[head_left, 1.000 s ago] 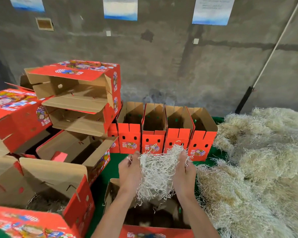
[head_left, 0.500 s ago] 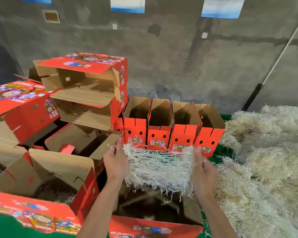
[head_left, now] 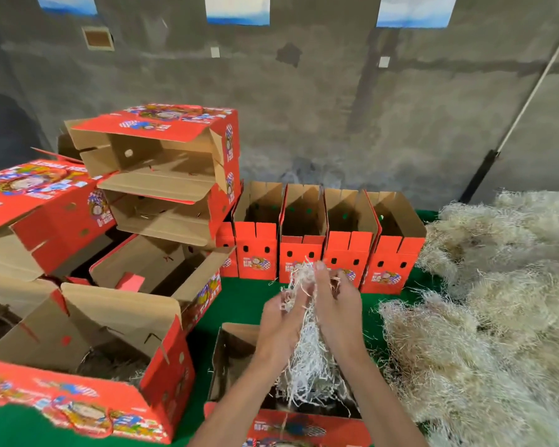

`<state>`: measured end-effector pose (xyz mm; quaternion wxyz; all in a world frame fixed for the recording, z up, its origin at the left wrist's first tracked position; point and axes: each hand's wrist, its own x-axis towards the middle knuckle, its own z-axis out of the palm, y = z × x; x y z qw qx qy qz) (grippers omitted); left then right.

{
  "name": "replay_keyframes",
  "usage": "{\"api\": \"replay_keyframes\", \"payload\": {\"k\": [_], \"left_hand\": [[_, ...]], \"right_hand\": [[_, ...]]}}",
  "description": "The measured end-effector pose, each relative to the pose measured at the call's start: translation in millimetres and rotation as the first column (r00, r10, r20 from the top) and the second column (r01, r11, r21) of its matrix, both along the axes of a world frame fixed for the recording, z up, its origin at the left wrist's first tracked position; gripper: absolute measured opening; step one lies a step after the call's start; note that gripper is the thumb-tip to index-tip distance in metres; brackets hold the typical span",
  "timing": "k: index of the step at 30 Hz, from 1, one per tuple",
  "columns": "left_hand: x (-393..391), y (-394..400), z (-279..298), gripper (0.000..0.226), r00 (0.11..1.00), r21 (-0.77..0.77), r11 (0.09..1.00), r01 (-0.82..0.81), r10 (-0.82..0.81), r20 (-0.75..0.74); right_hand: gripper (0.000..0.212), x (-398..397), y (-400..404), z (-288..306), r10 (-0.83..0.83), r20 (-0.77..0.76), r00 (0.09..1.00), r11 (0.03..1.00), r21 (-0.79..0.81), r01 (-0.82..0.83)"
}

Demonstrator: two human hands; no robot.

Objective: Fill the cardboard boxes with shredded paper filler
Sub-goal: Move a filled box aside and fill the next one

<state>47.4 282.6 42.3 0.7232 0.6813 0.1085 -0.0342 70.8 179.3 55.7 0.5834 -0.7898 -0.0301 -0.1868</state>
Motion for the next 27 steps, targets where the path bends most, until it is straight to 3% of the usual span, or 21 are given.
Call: {"api": "replay_keyframes", "payload": {"k": [2,3,6,10,14,18,23,25,27], "left_hand": [[1.5,4.4,-2.2,0.042,0.999,0.031,0.999,-0.019,0.018,0.037],[3.3,11.3,-3.1,0.039,0.998,0.060,0.998,-0.021,0.017,0.060],[18.9,42.0,-3.9,0.059,0.982,0.061,0.982,-0.178,0.174,0.069],[30.4,56.4,5.3,0.074,0.914,-0.089,0.909,-0.406,0.403,-0.054],[18.1,48.9,-1.9,0.054,0.943,-0.079,0.941,-0.330,0.324,-0.080],[23.4,60.9,0.4,0.066,0.924,-0.144,0.915,-0.378,0.363,-0.116],[27.4,84.6,9.1,0.094,0.880,-0.274,0.839,-0.470,0.424,-0.213],[23.4,85.5,10.1,0.085,0.875,-0.280,0.832,-0.478,0.425,-0.232],[16.8,82.6,15.3,0.050,0.914,-0.241,0.889,-0.390,0.342,-0.217]], "right_hand": [[0.060,1.6,-2.9,-7.3,-0.040,-0.060,0.997,0.998,-0.040,0.038],[0.065,1.7,-8.1,-9.4,-0.045,-0.065,0.997,0.997,-0.065,0.041],[0.066,0.5,-22.2,-12.4,-0.037,-0.016,0.999,0.988,-0.152,0.034],[0.064,3.2,-18.6,-8.9,0.017,-0.031,0.999,0.999,-0.051,-0.018],[0.063,26.0,-29.2,16.5,-0.140,-0.042,0.989,0.985,0.094,0.143],[0.063,18.1,-31.4,11.9,-0.115,-0.023,0.993,0.993,0.017,0.116],[0.065,2.4,-31.7,-0.7,-0.078,-0.074,0.994,0.993,0.085,0.084],[0.066,-2.0,-34.8,-1.3,-0.069,-0.079,0.994,0.991,0.110,0.078],[0.067,-6.4,-40.6,-1.8,-0.072,-0.121,0.990,0.983,0.162,0.091]]}}
